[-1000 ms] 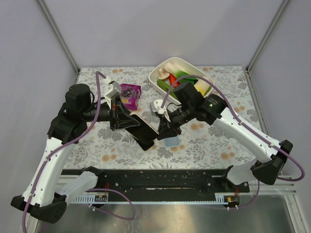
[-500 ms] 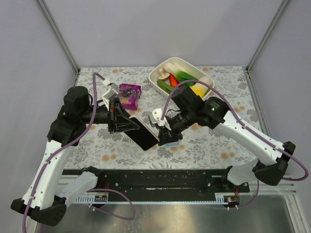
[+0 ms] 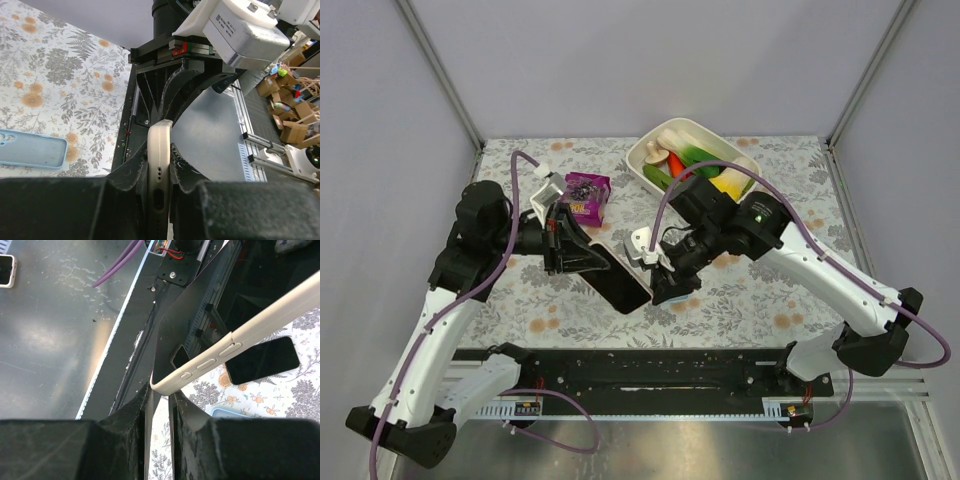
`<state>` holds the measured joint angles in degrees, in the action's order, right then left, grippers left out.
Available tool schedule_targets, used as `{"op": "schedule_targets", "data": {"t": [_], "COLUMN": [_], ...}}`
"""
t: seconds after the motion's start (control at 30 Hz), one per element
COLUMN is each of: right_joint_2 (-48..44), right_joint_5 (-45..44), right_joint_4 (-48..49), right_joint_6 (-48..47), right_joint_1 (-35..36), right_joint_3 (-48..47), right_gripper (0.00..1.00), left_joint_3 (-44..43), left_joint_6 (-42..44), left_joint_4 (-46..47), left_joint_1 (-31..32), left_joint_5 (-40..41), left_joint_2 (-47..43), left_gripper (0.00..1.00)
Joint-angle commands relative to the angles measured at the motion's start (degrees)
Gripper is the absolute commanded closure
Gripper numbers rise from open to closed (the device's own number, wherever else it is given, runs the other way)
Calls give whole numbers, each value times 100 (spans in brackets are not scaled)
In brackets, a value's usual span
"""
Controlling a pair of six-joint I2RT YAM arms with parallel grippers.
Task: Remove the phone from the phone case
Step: Remove the phone case from the phone.
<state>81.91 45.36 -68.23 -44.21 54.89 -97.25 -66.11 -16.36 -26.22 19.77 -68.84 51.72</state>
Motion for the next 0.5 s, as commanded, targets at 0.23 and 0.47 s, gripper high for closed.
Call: {"op": "schedule_targets", "data": {"t": [0.23, 0.47], "right_joint_2": [36, -429], "right_joint_5": [520, -1080], "right_joint_4": [229, 1688], "right_joint_6": [-20, 1448], "right_joint_1": [382, 250], "right_joint_3": [-620, 399], "right_gripper": [100, 59], "left_joint_3": [327, -148], "left_joint_6": [-16, 291], "left_joint_4": [846, 363], "left_joint_1": [-184, -447], "left_joint_5": [863, 872], "left_joint_2": [101, -31], "left_gripper": [100, 100]}}
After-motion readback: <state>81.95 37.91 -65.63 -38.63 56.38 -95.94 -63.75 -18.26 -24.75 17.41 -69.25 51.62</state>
